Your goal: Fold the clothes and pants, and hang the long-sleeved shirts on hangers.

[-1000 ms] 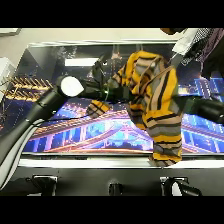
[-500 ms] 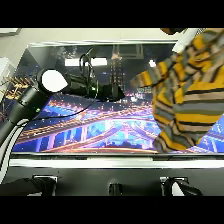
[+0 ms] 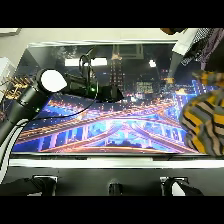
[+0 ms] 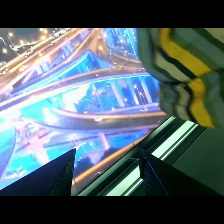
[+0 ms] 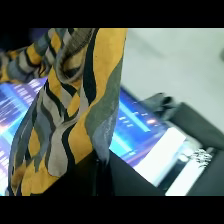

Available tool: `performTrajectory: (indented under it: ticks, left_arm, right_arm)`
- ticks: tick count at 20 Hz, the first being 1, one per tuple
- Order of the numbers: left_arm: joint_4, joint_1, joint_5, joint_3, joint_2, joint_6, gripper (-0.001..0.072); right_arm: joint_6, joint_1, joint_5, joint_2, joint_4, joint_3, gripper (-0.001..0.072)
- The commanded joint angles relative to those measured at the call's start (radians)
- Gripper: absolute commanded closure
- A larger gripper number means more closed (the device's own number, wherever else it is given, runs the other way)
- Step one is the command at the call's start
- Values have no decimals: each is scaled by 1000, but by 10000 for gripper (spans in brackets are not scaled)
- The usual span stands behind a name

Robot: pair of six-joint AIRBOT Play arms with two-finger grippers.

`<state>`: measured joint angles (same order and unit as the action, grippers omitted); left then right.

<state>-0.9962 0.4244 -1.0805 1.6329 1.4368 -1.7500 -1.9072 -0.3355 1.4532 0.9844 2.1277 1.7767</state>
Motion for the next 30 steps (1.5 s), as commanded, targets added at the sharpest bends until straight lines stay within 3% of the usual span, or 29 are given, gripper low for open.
performTrajectory:
  ticks: [1,11,18,26,30]
  left_arm:
    - [-4,-1,-2,0,6,0,248]
    - [-3,-1,-5,0,12,0,248]
    - [-3,2,-4,0,12,-1,248]
    - [-3,7,-4,0,12,-4,248]
    - [-3,7,-4,0,12,-4,248]
  right_arm:
    - [-168,-1,-74,18,244,9,686]
    - [-317,-7,-281,56,660,36,686]
    - [-362,-226,-449,68,621,38,686]
    - [-473,-412,-550,106,584,38,686]
    - [-476,-497,-566,131,493,38,685]
